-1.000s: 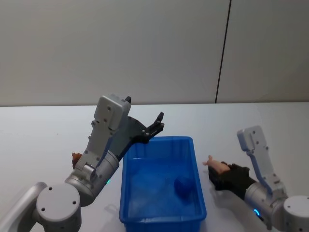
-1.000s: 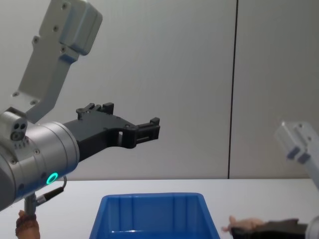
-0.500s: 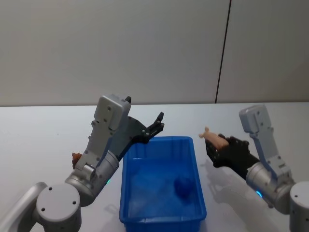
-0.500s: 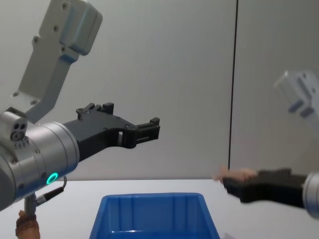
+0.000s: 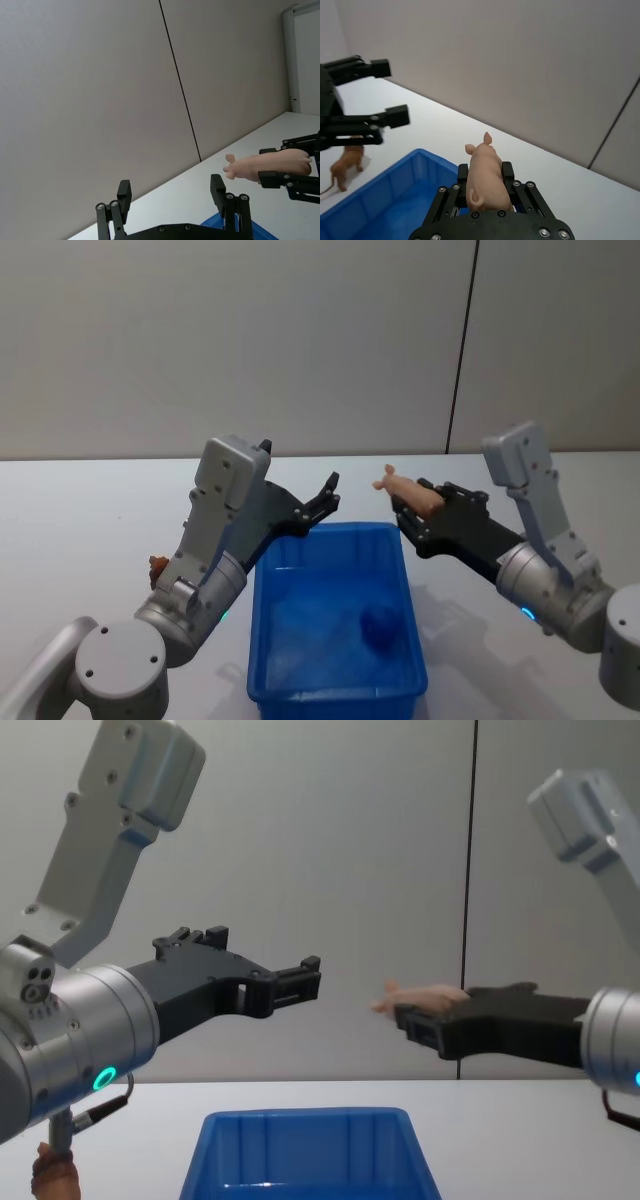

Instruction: Pick up the two dolls from the table and place them into the box.

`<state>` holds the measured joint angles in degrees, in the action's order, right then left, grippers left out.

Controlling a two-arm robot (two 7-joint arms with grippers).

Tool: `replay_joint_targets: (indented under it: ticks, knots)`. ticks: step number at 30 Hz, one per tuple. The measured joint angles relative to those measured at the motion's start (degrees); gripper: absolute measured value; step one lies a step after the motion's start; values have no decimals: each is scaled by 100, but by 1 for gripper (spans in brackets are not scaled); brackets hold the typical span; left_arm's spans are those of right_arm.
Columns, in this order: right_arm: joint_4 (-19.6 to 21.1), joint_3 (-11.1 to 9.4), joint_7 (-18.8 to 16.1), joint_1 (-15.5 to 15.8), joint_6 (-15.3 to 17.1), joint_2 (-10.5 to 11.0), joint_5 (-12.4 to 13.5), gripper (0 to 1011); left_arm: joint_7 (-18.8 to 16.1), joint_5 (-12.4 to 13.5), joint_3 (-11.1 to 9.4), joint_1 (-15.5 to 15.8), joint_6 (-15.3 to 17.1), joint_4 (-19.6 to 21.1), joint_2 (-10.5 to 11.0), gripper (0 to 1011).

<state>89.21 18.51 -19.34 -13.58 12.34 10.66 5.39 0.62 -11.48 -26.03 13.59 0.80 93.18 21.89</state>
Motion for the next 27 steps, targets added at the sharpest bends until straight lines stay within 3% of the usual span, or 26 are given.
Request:
replay_joint_targets:
  ticks: [10, 17, 27]
  knots:
    - [-4, 31, -581, -117, 252, -23, 194, 383, 0, 0, 0, 0, 0, 0, 0, 1001]
    - [-71, 57, -907, -186, 670, -38, 370, 398, 0, 0, 0, 0, 0, 0, 0, 1001]
    - [-201, 88, -1190, -257, 1342, -55, 587, 705, 0, 0, 0, 0, 0, 0, 0, 1001]
